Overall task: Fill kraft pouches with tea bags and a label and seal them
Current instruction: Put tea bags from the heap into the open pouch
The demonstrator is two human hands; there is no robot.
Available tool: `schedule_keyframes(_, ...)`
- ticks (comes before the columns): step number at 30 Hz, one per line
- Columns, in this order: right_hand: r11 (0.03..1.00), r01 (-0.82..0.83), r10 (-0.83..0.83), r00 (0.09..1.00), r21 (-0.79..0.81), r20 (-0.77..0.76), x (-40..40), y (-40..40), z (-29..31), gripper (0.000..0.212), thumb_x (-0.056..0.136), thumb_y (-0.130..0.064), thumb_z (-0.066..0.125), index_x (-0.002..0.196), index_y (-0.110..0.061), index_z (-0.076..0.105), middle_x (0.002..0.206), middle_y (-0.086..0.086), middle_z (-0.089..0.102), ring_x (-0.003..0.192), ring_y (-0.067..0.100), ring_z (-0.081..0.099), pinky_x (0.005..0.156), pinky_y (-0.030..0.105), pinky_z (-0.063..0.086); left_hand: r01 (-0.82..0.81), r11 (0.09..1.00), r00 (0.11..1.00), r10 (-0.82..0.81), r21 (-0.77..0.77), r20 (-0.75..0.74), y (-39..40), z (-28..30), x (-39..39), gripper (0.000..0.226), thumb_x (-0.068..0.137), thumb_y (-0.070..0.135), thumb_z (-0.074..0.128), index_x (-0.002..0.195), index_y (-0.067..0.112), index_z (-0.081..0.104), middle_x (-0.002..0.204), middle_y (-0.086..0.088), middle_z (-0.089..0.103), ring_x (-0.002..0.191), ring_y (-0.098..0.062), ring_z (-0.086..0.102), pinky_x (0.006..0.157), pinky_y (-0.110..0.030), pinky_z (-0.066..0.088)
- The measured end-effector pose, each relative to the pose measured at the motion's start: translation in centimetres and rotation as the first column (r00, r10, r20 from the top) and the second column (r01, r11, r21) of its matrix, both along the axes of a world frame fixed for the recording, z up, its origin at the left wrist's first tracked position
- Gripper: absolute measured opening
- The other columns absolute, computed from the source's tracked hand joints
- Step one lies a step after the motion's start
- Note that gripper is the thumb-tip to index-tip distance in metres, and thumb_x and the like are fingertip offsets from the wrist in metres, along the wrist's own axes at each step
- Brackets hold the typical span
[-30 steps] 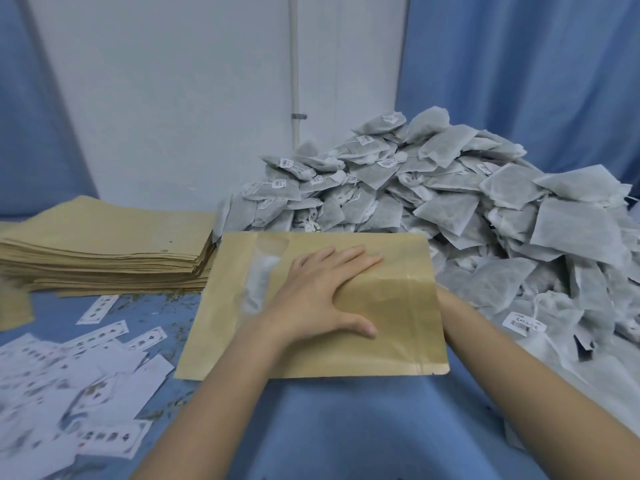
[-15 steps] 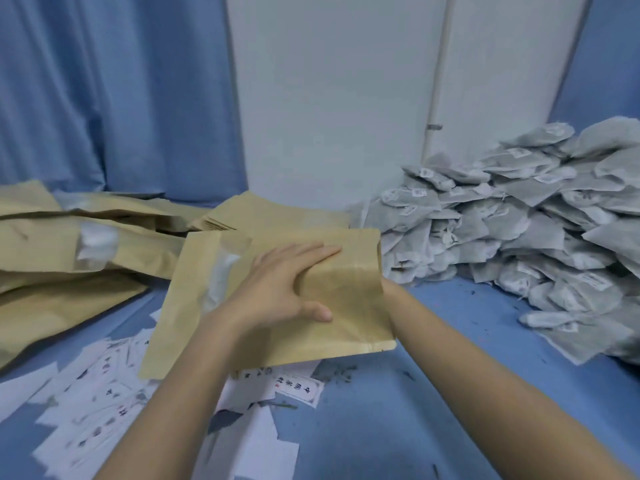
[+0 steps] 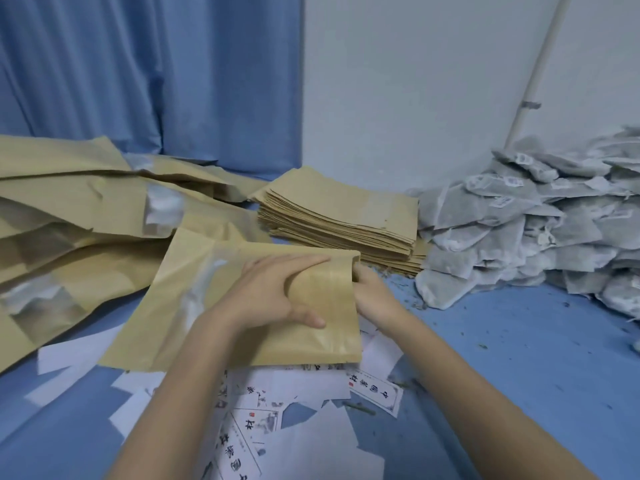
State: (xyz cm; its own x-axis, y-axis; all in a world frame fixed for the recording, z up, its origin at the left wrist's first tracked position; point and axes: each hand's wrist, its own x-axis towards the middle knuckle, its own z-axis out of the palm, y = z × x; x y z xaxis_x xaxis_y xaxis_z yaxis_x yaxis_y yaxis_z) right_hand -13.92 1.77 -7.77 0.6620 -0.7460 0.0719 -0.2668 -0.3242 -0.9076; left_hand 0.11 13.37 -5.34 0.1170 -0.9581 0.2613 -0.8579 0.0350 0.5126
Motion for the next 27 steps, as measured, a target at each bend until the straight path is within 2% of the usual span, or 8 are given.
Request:
schedule_keyframes(2,0.973,0.144,-0.133,0.989,-0.18,0.07,-3.0,-0.8,-1.0,0.014,0.088,-0.022,0.06,0.098,-0.03,0.063,0.09,-0.01,0.065,0.079,-0.003,0.059,0.069,0.015,0.045,-0.002,1.0,0.999,0.002,0.01,-0.053,-0.4,0.1,0.3,0.095,0.044,0.055,0.084,0.132,0.046,0.049,0.134,0.025,0.049,0.126,-0.003,0.042,0.112,-0.04,0.028)
schedule_keyframes(4,0.925,0.169,-0.195,0.98,-0.339,-0.044,-5.4,-2.0,-2.0,0.013,0.087,-0.026,0.062,0.099,-0.031,0.066,0.095,-0.012,0.065,0.092,0.006,0.06,0.081,0.02,0.046,0.003,0.999,0.994,0.002,0.043,-0.106,-0.9,0.1,0.7,0.092,0.047,0.045,0.091,0.13,0.046,0.051,0.131,0.025,0.052,0.124,-0.001,0.044,0.112,-0.036,0.029)
schedule_keyframes(7,0.899,-0.082,-0.091,0.927,-0.431,-0.365,-7.4,-3.3,-3.4,0.041,0.083,-0.046,0.063,0.118,-0.025,0.063,0.126,-0.01,0.054,0.121,0.011,0.044,0.105,0.028,0.032,0.003,0.996,0.987,0.011,0.087,-0.16,-1.7,0.3,1.3,0.089,0.049,0.037,0.091,0.129,0.047,0.052,0.13,0.027,0.052,0.123,0.001,0.045,0.108,-0.026,0.032)
schedule_keyframes(10,0.889,-0.205,-0.013,0.883,-0.409,-0.47,-7.4,-3.3,-3.8,0.069,0.072,-0.065,0.058,0.131,-0.03,0.051,0.137,-0.011,0.043,0.129,0.012,0.031,0.111,0.033,0.023,0.025,0.994,0.979,-0.003,0.106,-0.204,-2.2,0.6,1.7,0.088,0.049,0.033,0.092,0.127,0.048,0.054,0.125,0.028,0.056,0.119,0.003,0.048,0.103,-0.022,0.036)
schedule_keyframes(15,0.811,-0.137,-0.123,0.91,-0.569,-0.396,-6.9,-3.4,-4.4,0.05,0.075,-0.052,0.068,0.117,-0.024,0.065,0.119,-0.006,0.057,0.116,0.014,0.041,0.097,0.021,0.031,0.053,0.993,0.973,-0.027,0.109,-0.229,-2.2,0.8,2.0,0.084,0.049,0.032,0.093,0.122,0.052,0.056,0.121,0.031,0.058,0.117,0.005,0.05,0.104,-0.026,0.038)
schedule_keyframes(19,0.82,-0.044,-0.179,0.927,-0.571,-0.328,-7.9,-3.4,-3.5,0.045,0.074,-0.048,0.072,0.108,-0.019,0.069,0.101,-0.009,0.059,0.096,0.008,0.05,0.086,0.025,0.044,0.049,0.992,0.975,-0.023,0.113,-0.221,-2.3,0.9,1.9,0.086,0.049,0.034,0.093,0.125,0.049,0.055,0.123,0.029,0.057,0.119,0.003,0.049,0.108,-0.031,0.037)
schedule_keyframes(24,0.876,0.074,-0.212,0.947,-0.476,-0.242,-10.9,-4.1,0.2,0.017,0.071,-0.034,0.077,0.086,-0.029,0.07,0.073,-0.015,0.061,0.068,0.002,0.056,0.064,0.013,0.044,0.05,0.995,0.971,-0.028,0.086,-0.236,-2.2,1.0,1.7,0.085,0.049,0.033,0.093,0.123,0.052,0.056,0.121,0.031,0.058,0.117,0.006,0.05,0.106,-0.029,0.039)
schedule_keyframes(27,0.928,0.139,-0.177,0.981,-0.346,-0.081,-12.3,-3.7,1.8,0.025,0.065,-0.027,0.081,0.08,-0.041,0.068,0.064,-0.015,0.063,0.06,-0.003,0.057,0.059,0.009,0.045,0.069,0.995,0.969,-0.05,0.07,-0.243,-2.1,1.2,1.3,0.085,0.05,0.032,0.093,0.123,0.05,0.056,0.122,0.031,0.058,0.117,0.007,0.05,0.105,-0.028,0.039)
